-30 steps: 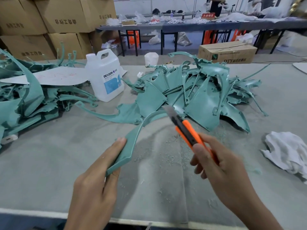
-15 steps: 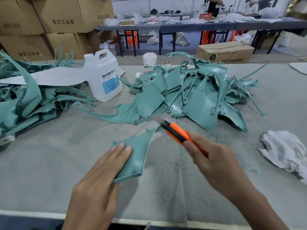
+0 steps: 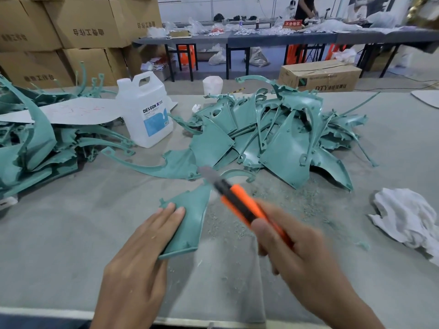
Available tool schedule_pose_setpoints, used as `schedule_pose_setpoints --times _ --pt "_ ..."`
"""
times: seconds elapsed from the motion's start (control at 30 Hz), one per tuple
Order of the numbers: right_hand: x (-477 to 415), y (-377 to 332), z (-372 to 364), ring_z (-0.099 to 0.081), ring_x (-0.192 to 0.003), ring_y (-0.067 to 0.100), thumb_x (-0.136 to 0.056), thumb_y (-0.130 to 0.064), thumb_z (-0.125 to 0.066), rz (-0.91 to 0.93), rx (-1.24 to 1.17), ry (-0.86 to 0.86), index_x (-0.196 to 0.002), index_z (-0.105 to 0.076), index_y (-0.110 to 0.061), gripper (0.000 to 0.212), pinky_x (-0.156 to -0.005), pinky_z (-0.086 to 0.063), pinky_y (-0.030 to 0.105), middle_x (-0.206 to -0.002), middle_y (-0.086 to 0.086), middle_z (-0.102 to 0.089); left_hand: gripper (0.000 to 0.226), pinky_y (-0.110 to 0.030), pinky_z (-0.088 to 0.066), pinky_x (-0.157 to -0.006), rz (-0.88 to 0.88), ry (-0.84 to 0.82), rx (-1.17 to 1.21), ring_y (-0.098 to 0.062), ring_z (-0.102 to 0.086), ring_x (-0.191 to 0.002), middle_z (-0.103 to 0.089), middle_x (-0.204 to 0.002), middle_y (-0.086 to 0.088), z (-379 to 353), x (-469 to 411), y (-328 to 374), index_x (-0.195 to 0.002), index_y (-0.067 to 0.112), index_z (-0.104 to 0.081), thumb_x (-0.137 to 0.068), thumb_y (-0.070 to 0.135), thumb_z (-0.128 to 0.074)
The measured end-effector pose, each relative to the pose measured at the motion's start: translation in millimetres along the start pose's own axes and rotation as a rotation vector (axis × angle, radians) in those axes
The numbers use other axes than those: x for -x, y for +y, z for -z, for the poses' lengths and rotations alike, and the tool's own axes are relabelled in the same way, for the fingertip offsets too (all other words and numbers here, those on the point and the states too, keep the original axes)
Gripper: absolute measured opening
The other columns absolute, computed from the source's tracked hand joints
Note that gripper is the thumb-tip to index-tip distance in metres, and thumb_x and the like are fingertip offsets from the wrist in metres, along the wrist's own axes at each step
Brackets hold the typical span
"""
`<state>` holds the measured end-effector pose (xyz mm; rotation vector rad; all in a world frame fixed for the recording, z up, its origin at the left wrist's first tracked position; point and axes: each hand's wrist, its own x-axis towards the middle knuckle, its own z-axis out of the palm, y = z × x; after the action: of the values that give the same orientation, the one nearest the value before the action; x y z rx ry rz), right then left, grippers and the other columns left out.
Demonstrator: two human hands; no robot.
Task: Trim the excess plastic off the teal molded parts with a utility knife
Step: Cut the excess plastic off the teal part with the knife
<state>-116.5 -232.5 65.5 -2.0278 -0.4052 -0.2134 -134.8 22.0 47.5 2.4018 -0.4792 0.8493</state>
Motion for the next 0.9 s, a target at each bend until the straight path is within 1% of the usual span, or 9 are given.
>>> schedule_pose_setpoints --times 0.1,0.2,0.3,0.4,0.5,0.63,0.7,0.83,0.9 --pt "-2.6 0.6 0.2 -0.056 -0.047 0.008 -0.096 -0.064 -0.044 -0.001 0.017 -0.033 -0.128 -0.057 -0.056 0.035 -0.043 -0.048 0.028 -0.066 -0.007 -0.062 0.056 -0.034 -0.038 -0.114 -0.043 -0.001 -0.047 -0.017 -0.049 -0.137 -0.053 -0.147 0.003 3.1 0.8 -3.6 -0.136 0.012 -0.059 -0.084 -0.005 -0.053" --pt "-26.9 31.6 11.2 -0.057 -0.044 0.013 -0.098 -0.055 -0.047 -0.128 0.237 0.064 -0.124 -0.056 -0.055 0.028 -0.041 -0.047 0.029 -0.060 -0.007 -0.064 0.055 -0.032 -0.038 -0.113 -0.060 0.021 -0.021 -0.017 -0.050 -0.136 -0.053 -0.147 0.004 6.3 5.8 -1.3 -0.135 0.011 -0.060 -0.083 -0.006 -0.053" --pt "-46.2 68.4 26.4 -0.063 -0.061 0.023 -0.102 -0.043 -0.048 -0.358 0.475 0.076 -0.115 -0.070 -0.033 0.027 -0.061 -0.051 0.037 -0.065 0.002 -0.065 0.056 -0.023 -0.036 -0.113 -0.015 0.093 0.052 -0.013 -0.051 -0.134 -0.055 -0.145 0.008 8.6 7.7 3.3 -0.134 0.015 -0.061 -0.083 -0.006 -0.053" --pt "-44.4 72.1 27.9 -0.065 -0.063 0.025 -0.102 -0.044 -0.048 -0.386 0.326 0.197 -0.123 -0.067 -0.035 0.030 -0.066 -0.056 0.044 -0.067 0.001 -0.066 0.054 -0.022 -0.035 -0.113 0.013 0.106 0.056 -0.011 -0.052 -0.133 -0.055 -0.145 0.010 7.0 4.3 4.9 -0.132 0.015 -0.062 -0.083 -0.005 -0.054" --pt "-28.3 46.0 16.2 -0.060 -0.047 0.012 -0.096 -0.059 -0.047 -0.216 0.087 0.270 -0.126 -0.061 -0.050 0.034 -0.047 -0.053 0.034 -0.064 -0.004 -0.064 0.054 -0.021 -0.033 -0.114 0.020 0.051 0.038 -0.011 -0.050 -0.135 -0.053 -0.146 0.011 0.9 3.2 2.4 -0.132 0.013 -0.062 -0.082 -0.005 -0.052" --pt "-9.1 17.2 -9.7 -0.058 -0.046 0.007 -0.095 -0.068 -0.042 -0.026 0.015 0.080 -0.125 -0.056 -0.061 0.034 -0.042 -0.045 0.022 -0.065 -0.008 -0.063 0.056 -0.027 -0.034 -0.116 -0.035 0.029 -0.005 -0.017 -0.049 -0.137 -0.052 -0.148 0.005 -4.9 5.9 -5.7 -0.135 0.012 -0.060 -0.083 -0.005 -0.049" --pt "-19.8 27.0 -6.8 -0.056 -0.043 0.006 -0.094 -0.063 -0.044 -0.131 0.088 0.074 -0.119 -0.056 -0.068 0.028 -0.043 -0.048 0.028 -0.059 -0.007 -0.062 0.060 -0.036 -0.037 -0.114 -0.095 0.028 -0.071 -0.022 -0.050 -0.136 -0.052 -0.148 0.001 -4.4 9.1 -11.7 -0.136 0.011 -0.059 -0.080 -0.009 -0.049" --pt "-51.5 65.4 27.2 -0.063 -0.067 0.018 -0.102 -0.049 -0.044 -0.464 0.543 -0.087 -0.124 -0.067 -0.038 0.033 -0.065 -0.052 0.035 -0.070 -0.004 -0.065 0.056 -0.045 -0.041 -0.110 -0.121 0.076 -0.072 -0.027 -0.053 -0.134 -0.054 -0.147 -0.003 4.0 16.6 -17.8 -0.134 0.007 -0.060 -0.083 -0.009 -0.043" --pt "-56.8 68.3 41.0 -0.063 -0.066 0.019 -0.103 -0.050 -0.042 -0.506 0.625 -0.086 -0.122 -0.067 -0.036 0.034 -0.065 -0.051 0.033 -0.071 -0.001 -0.066 0.054 -0.051 -0.045 -0.105 -0.144 0.071 -0.094 -0.028 -0.053 -0.133 -0.055 -0.146 -0.005 8.3 13.9 -17.5 -0.132 0.007 -0.061 -0.084 -0.008 -0.042"
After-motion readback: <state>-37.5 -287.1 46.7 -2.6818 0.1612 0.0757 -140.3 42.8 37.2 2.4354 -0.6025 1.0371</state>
